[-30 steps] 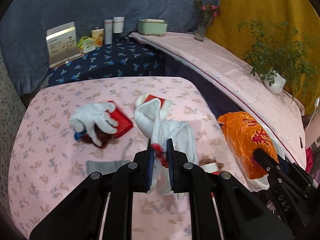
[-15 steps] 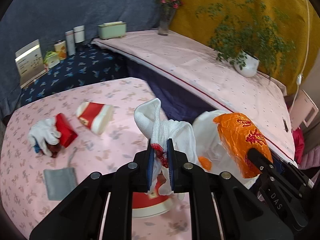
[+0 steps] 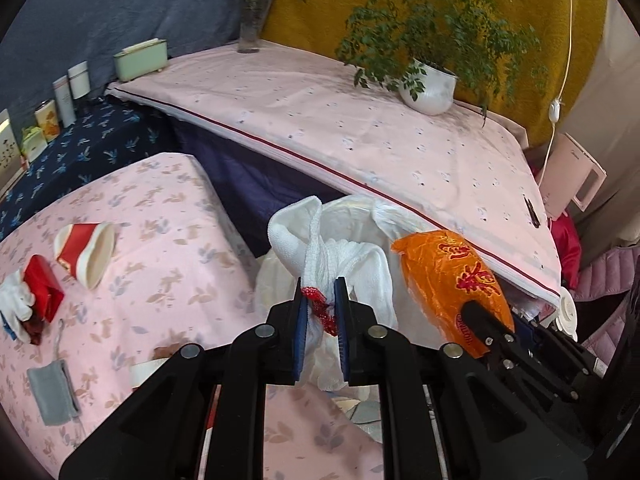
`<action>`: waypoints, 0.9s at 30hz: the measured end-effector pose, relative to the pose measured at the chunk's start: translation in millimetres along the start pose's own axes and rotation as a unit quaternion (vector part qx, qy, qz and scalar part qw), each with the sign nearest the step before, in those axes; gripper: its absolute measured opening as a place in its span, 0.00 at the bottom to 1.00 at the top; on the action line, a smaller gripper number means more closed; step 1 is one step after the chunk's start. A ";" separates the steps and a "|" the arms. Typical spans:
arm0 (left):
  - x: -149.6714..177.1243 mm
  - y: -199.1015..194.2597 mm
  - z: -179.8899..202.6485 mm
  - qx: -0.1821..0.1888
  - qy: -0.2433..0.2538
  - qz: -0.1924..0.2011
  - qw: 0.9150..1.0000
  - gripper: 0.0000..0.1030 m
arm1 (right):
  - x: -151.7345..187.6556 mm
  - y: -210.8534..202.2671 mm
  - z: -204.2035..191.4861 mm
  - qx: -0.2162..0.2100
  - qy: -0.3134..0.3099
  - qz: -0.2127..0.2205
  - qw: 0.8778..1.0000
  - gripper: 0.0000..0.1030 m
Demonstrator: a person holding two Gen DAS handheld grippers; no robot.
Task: Collect trash
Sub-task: 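Grasp the white gloves with the left tool while the right tool carries the bag to the bin, then open both tools to drop the orange bag and white gloves into the bin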
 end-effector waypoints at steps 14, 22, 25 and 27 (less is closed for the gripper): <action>-5.8 8.8 -1.9 -0.009 -0.011 0.000 1.000 0.54 | -4.5 14.9 -0.8 0.003 -0.003 -0.008 1.000 0.26; -4.1 -2.7 -20.8 -0.035 -0.027 0.017 0.999 0.64 | -6.4 13.4 -13.2 0.001 -0.014 0.000 1.000 0.42; -3.4 -5.3 -26.6 -0.040 -0.033 0.021 0.998 0.64 | -7.3 10.6 -16.5 0.001 -0.014 0.004 1.000 0.46; -2.4 -6.6 -29.4 -0.043 -0.036 0.022 0.998 0.64 | -7.2 8.2 -19.2 0.000 -0.014 0.006 1.000 0.47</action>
Point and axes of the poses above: each gripper's, at about its wrist camera, not at the fingertips, and y roughly the way its jaws point, z to its right, x to its underside, the point moved 4 cm from there along y, roughly the way its jaws point, and after that the axes turned 5 degrees about -z, right-handed, at the moved point
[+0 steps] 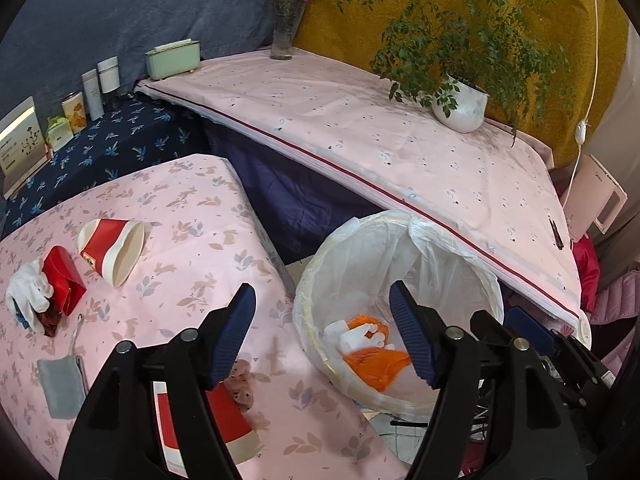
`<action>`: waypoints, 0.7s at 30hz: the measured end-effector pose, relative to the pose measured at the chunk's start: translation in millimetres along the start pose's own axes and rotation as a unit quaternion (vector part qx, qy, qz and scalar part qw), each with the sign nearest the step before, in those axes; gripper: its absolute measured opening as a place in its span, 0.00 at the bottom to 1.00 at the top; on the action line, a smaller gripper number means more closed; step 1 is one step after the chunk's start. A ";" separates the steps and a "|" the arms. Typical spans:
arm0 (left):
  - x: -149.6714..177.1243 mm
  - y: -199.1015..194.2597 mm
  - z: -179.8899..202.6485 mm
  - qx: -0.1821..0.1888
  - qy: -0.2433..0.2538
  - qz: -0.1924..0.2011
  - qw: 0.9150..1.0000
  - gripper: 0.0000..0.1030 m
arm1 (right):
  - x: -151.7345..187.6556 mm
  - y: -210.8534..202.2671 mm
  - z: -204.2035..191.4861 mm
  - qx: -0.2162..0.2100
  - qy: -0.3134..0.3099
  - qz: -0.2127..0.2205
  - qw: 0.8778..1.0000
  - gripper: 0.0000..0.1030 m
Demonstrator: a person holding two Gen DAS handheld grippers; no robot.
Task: Collect trash
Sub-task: 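Open both tools to drop the orange bag and white gloves into the bin, then move both tools back to the table toward the red paper cup and grey pouch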
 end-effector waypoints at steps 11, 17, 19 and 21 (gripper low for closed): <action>6.5 -12.6 -23.1 -0.016 -0.024 0.013 0.999 0.67 | 4.7 -14.3 -26.3 -0.009 -0.024 0.007 1.000 0.54; 12.0 -20.5 -45.8 -0.026 -0.045 0.016 0.999 0.67 | 9.5 -20.5 -47.6 -0.021 -0.044 0.007 0.999 0.58; 15.5 -23.5 -56.1 -0.032 -0.054 0.018 0.998 0.71 | 11.7 -21.7 -55.1 -0.025 -0.051 0.006 0.998 0.60; 19.3 -27.0 -66.6 -0.039 -0.064 0.020 0.997 0.72 | 15.2 -22.2 -63.6 -0.030 -0.059 0.003 0.998 0.61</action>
Point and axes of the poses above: each gripper's, at about its wrist camera, not at the fingertips, and y roughly the way its jaws point, z to its right, x to its underside, the point moved 4 cm from there along y, roughly the way its jaws point, and after that the axes turned 5 degrees about -z, right-handed, at the moved point
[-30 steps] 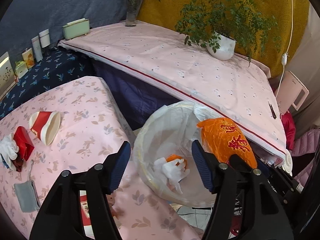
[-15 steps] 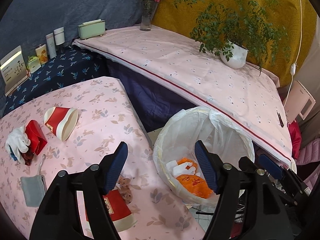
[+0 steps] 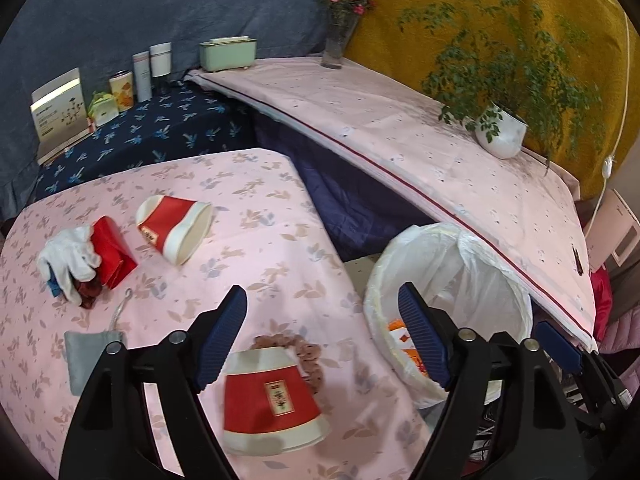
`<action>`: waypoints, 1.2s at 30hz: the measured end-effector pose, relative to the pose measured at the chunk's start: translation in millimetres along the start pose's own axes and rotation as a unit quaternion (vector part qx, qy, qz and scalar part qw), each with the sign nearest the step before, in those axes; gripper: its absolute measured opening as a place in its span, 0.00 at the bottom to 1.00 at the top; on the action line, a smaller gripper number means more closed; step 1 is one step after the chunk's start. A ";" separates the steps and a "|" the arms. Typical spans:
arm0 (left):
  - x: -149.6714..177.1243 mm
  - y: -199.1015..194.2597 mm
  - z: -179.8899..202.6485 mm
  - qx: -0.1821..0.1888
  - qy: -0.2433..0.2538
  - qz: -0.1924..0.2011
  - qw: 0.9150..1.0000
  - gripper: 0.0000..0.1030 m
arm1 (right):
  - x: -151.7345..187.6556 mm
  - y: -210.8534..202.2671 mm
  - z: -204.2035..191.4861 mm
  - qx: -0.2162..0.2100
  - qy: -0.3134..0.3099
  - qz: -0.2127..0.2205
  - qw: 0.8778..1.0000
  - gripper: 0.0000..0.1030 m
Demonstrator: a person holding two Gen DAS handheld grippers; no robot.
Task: Collect trash
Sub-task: 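Move both tools back to the table toward the red paper cup and grey pouch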
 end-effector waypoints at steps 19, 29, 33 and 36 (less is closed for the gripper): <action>41.2 -15.7 -141.2 -0.122 -0.082 -0.001 0.989 0.87 | 42.8 18.9 -101.7 -0.048 -0.079 -0.046 0.995 0.70; 76.2 -8.8 -198.1 -0.153 -0.120 -0.034 0.980 0.88 | 66.7 46.0 -135.3 -0.050 -0.107 -0.081 0.990 0.73; 84.6 -4.0 -209.1 -0.152 -0.129 -0.044 0.979 0.88 | 72.2 55.7 -140.5 -0.050 -0.110 -0.092 0.988 0.74; 89.5 1.6 -213.3 -0.148 -0.133 -0.053 0.979 0.88 | 76.2 63.1 -144.3 -0.046 -0.116 -0.099 0.987 0.74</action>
Point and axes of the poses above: each gripper's, at about its wrist camera, not at the fingertips, and y roughly the way its jaws point, z to its right, x to its underside, the point moved 4 cm from there along y, roughly the way its jaws point, and after that the axes turned 5 degrees about -z, right-handed, at the moved point
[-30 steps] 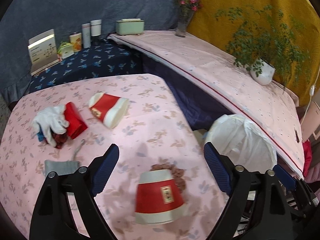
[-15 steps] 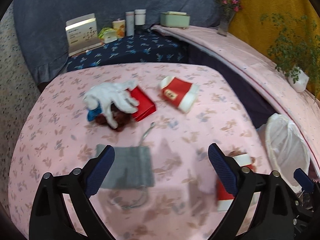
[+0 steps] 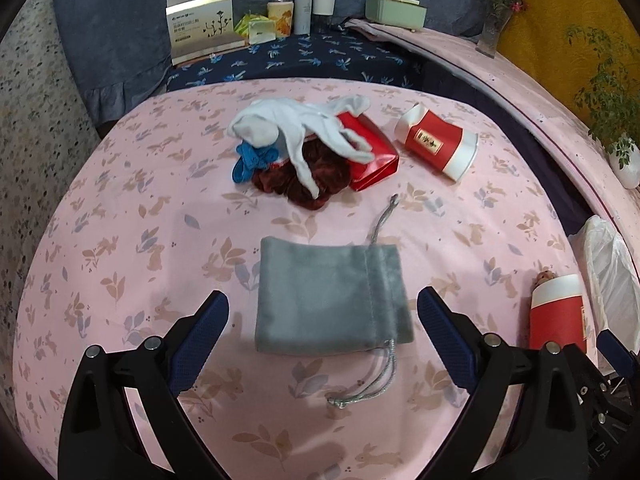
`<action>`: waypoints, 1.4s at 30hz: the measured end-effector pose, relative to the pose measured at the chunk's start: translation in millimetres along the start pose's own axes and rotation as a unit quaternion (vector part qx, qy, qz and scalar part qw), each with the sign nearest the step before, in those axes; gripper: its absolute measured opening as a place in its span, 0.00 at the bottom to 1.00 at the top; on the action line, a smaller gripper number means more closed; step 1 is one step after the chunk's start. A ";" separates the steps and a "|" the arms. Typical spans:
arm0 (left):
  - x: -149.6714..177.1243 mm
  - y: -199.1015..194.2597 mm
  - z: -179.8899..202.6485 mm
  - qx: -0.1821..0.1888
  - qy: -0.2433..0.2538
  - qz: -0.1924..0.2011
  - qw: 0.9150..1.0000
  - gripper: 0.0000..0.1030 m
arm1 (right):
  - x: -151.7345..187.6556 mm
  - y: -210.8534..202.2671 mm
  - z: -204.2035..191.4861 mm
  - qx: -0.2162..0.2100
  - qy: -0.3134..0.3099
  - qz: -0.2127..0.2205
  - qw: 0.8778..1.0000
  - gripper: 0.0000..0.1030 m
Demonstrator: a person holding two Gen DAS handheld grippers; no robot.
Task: Collect trash
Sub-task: 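Move both tools back to the table toward the red paper cup and grey pouch, then grasp the grey pouch with the left tool while the right tool grasps the red cup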
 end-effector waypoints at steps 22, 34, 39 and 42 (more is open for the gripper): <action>2.1 36.6 10.5 0.013 0.030 -0.042 0.999 0.77 | -0.8 21.0 -18.9 0.011 -0.021 -0.010 1.000 0.73; -0.4 27.1 16.1 0.047 0.038 -0.044 0.997 0.12 | -0.2 14.4 -24.4 -0.005 -0.019 -0.005 1.000 0.70; 0.9 17.1 23.3 0.062 0.040 -0.040 0.997 0.12 | -3.6 4.2 -22.2 -0.011 -0.014 0.008 1.000 0.70; -3.1 6.5 30.0 0.067 0.045 -0.029 0.996 0.12 | -8.2 -4.2 -18.0 -0.015 -0.008 0.018 1.000 0.70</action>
Point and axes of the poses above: each gripper's, at about its wrist camera, not at the fingertips, and y roughly the way its jaws point, z to its right, x to its underside, the point moved 4 cm from there along y, roughly the way its jaws point, and after that the axes turned 5 degrees about -z, right-handed, at the moved point
